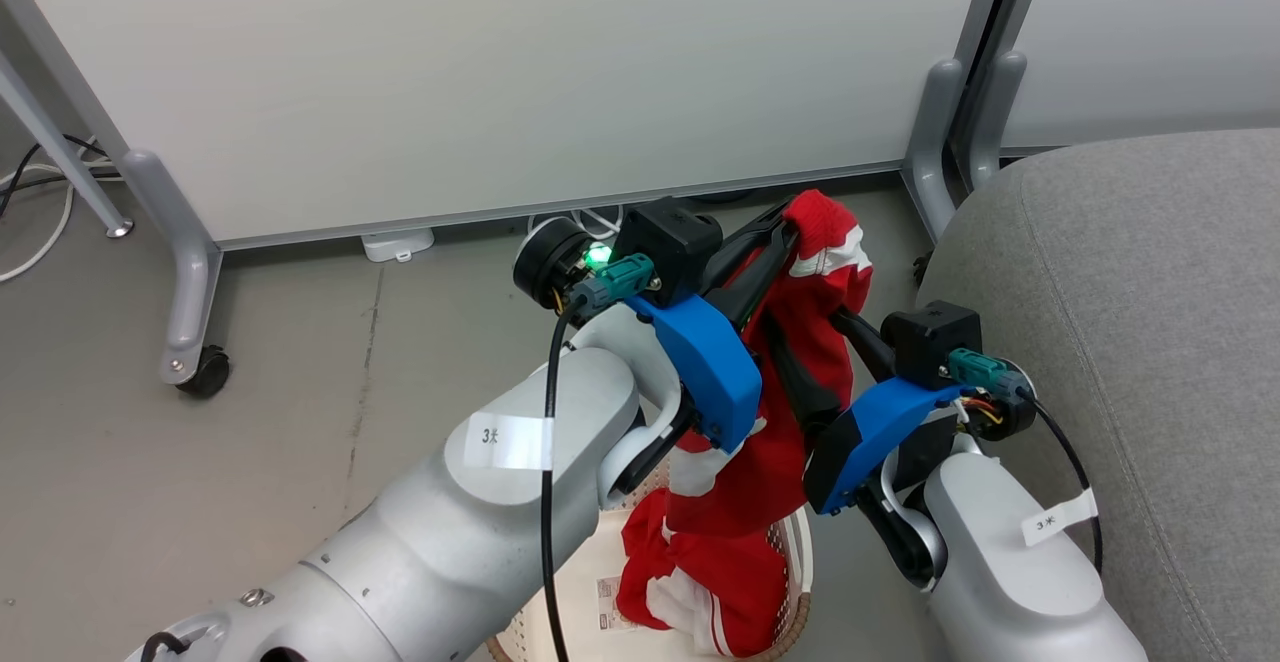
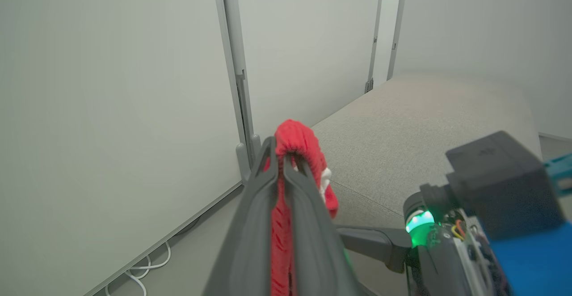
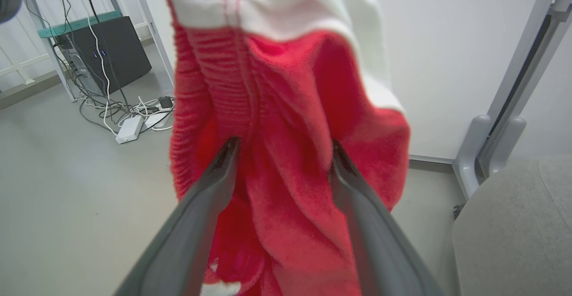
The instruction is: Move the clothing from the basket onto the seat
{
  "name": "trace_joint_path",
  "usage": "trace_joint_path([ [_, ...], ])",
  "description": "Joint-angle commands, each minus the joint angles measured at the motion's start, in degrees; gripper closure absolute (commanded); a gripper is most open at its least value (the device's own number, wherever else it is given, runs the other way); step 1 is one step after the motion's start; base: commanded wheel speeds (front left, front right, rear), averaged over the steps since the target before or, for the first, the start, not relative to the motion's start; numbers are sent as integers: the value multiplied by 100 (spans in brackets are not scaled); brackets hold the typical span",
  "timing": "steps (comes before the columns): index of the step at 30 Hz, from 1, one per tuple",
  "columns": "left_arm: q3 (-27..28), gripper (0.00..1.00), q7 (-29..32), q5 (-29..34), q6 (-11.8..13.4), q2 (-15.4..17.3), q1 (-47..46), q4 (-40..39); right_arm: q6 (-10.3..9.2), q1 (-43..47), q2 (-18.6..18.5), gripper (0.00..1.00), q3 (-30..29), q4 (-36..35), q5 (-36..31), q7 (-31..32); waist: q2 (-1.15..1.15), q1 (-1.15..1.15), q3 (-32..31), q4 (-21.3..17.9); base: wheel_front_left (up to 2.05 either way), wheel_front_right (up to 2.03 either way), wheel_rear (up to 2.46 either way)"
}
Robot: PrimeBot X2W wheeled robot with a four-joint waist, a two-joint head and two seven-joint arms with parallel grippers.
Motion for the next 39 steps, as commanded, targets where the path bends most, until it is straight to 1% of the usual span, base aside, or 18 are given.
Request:
trace_joint_path([
  [1,-42,100,-38,-56,28,4,-71,-16,1,-134,-7,96,53,105,74,-105,0,0,-3,7,0,0,0],
  [2,-56,100,-36,-64,29,3,-81,-16,1,-156,-7,100,71,155,99,-144,0,0,-5,7,0,0,0],
  [17,-158,100,-108,-159,83,3,-166,137,1,-325,-7,100,208,555,272,-335,0,0,-42,-54,0,0,0],
  [30,-205,100,-139,-245,93,3,-154,217,1,-370,-7,100,300,695,333,-444,0,0,-69,-68,0,0,0],
  [31,-198,87,-142,-244,99,4,-141,222,1,-376,-7,100,302,702,337,-444,0,0,-69,-69,0,0,0],
  [32,-201,57,-146,-245,98,3,-126,222,1,-378,-7,100,304,708,340,-454,0,0,-69,-70,0,0,0],
  [33,-208,5,-149,-247,103,3,-117,224,1,-377,-7,100,304,713,339,-462,0,0,-69,-71,0,0,0],
  [34,-215,0,-152,-244,109,3,-112,226,1,-378,-7,100,306,724,342,-470,0,0,-69,-72,0,0,0],
  [39,-234,0,-159,-243,107,4,-89,264,2,-421,-7,100,310,742,347,-501,0,0,-69,-80,0,0,0],
])
